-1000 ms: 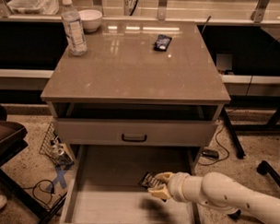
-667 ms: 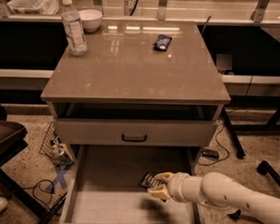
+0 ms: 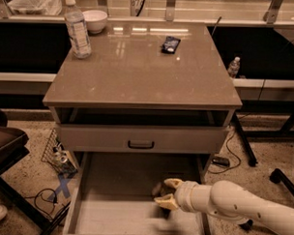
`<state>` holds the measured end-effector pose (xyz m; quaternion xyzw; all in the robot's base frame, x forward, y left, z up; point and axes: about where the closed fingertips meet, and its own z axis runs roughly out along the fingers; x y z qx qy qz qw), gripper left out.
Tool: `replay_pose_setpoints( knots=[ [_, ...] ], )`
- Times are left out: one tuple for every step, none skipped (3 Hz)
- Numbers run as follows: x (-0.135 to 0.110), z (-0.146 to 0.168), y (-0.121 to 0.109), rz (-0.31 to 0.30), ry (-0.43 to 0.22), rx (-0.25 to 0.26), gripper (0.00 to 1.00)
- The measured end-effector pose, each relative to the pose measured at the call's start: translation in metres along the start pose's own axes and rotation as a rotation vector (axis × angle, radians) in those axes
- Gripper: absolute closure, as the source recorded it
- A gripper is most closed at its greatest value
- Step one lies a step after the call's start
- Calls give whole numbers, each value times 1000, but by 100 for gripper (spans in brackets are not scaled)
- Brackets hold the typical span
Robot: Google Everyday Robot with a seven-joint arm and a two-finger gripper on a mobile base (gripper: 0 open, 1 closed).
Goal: Place rxbar chocolate into middle drawer
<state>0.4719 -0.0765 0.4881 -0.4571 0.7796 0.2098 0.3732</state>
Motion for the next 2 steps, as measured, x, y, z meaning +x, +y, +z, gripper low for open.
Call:
replay_pose_setpoints(
  knots=[
    [0,1,1,-1,0,-3,0],
    [0,1,1,-1,0,-3,0]
  ],
)
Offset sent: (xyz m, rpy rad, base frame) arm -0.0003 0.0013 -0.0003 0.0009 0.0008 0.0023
